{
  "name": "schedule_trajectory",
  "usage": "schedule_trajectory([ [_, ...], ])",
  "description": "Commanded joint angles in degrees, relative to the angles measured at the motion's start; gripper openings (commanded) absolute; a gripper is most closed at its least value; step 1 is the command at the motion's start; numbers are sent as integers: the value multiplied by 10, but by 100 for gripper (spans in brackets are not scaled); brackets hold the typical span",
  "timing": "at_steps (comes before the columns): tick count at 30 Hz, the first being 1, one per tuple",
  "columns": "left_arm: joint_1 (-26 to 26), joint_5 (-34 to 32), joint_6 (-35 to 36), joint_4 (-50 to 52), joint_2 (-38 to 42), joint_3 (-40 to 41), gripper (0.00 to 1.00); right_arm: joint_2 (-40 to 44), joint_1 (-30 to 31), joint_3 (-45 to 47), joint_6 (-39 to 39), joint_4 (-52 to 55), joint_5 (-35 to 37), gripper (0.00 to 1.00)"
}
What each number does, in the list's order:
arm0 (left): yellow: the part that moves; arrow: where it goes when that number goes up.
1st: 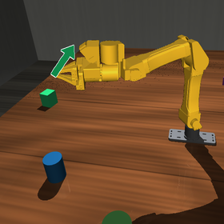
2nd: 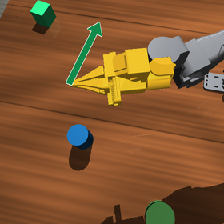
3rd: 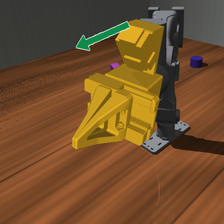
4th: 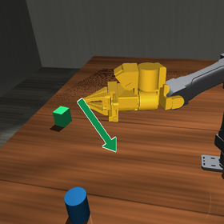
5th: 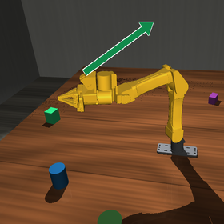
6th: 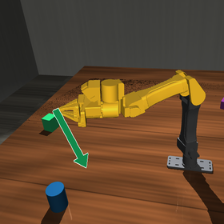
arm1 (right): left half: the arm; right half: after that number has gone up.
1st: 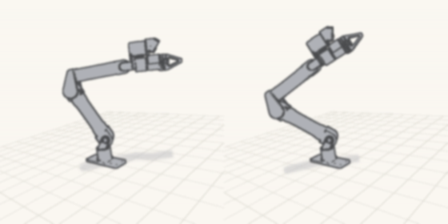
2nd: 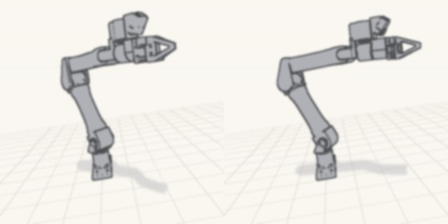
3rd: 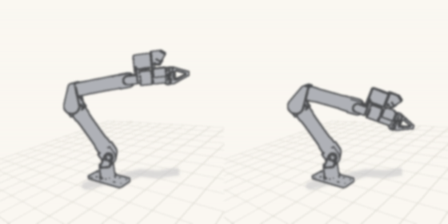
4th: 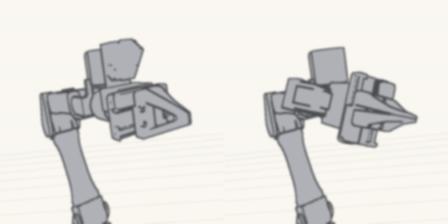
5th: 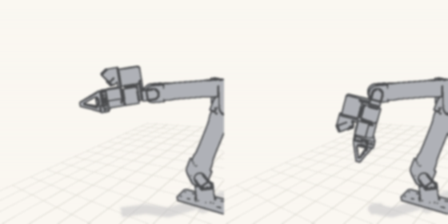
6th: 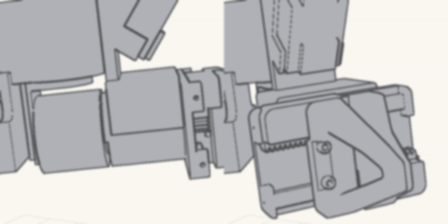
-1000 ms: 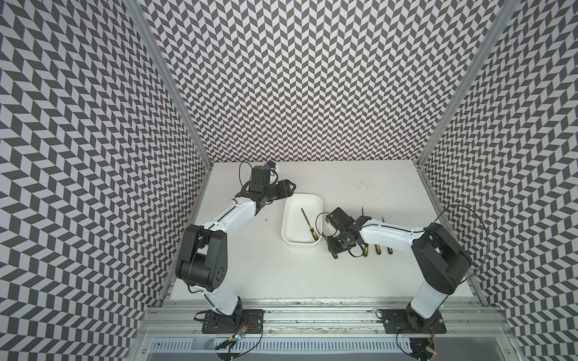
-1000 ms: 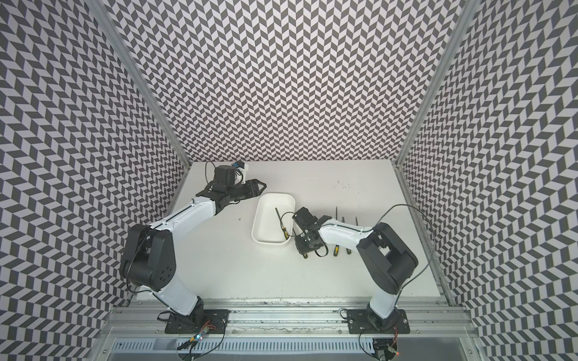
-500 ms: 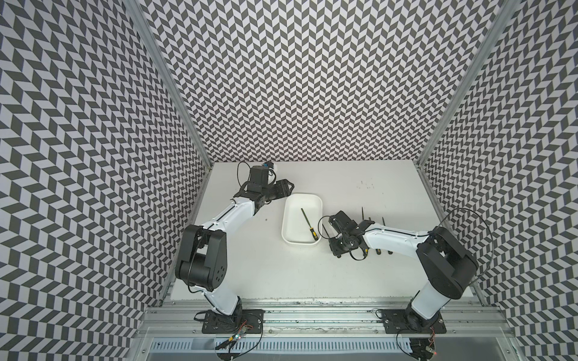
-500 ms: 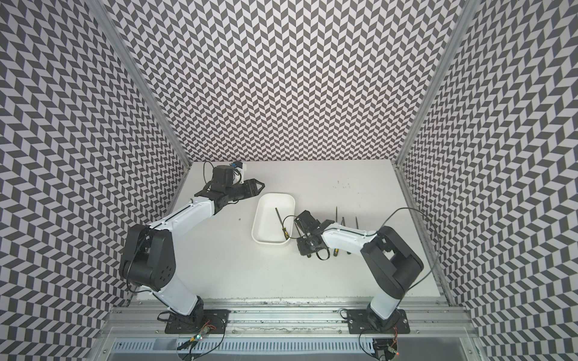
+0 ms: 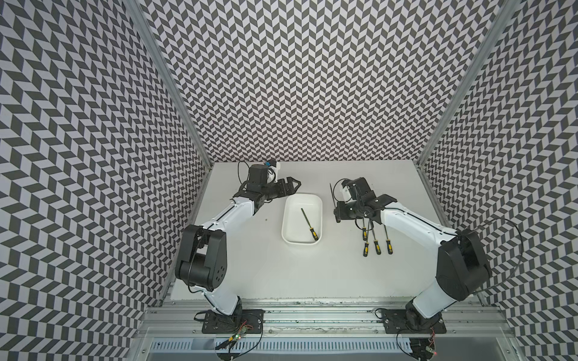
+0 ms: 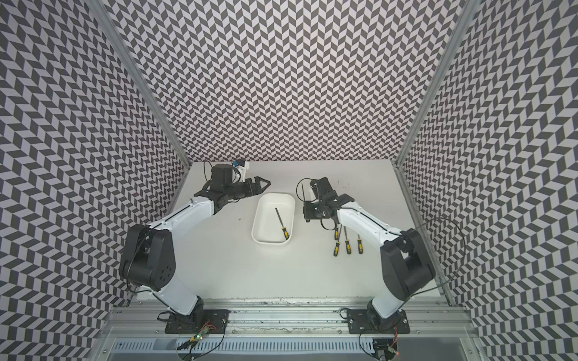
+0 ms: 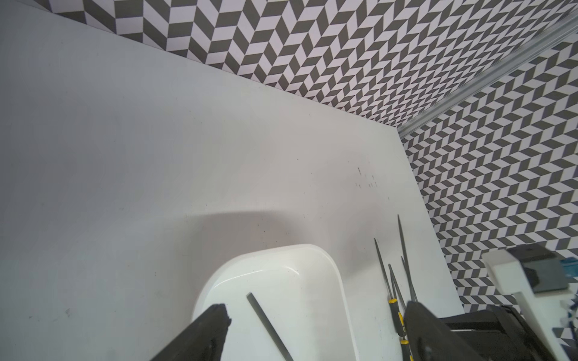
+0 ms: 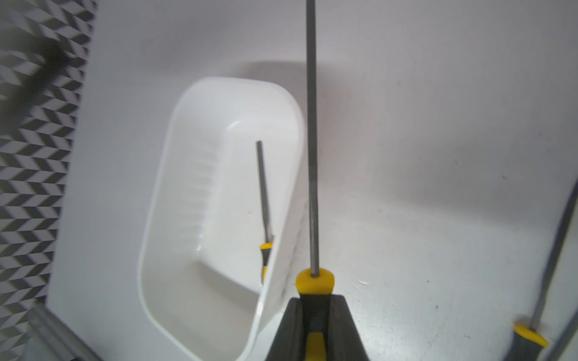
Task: Put the file tool into the storage box
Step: Pick up the file tool from the center of the board.
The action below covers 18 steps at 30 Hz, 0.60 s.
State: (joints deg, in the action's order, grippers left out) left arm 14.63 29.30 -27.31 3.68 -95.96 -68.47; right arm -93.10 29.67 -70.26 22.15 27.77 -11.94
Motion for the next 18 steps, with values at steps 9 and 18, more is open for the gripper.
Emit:
schedule_trajectory([
  [9,35,57,0,-51,-3,-10,91,-81,6,-82,-16,-74,-208,9],
  [18,58,53,1,-50,-25,-17,88,-108,14,-148,0,-86,-227,9],
])
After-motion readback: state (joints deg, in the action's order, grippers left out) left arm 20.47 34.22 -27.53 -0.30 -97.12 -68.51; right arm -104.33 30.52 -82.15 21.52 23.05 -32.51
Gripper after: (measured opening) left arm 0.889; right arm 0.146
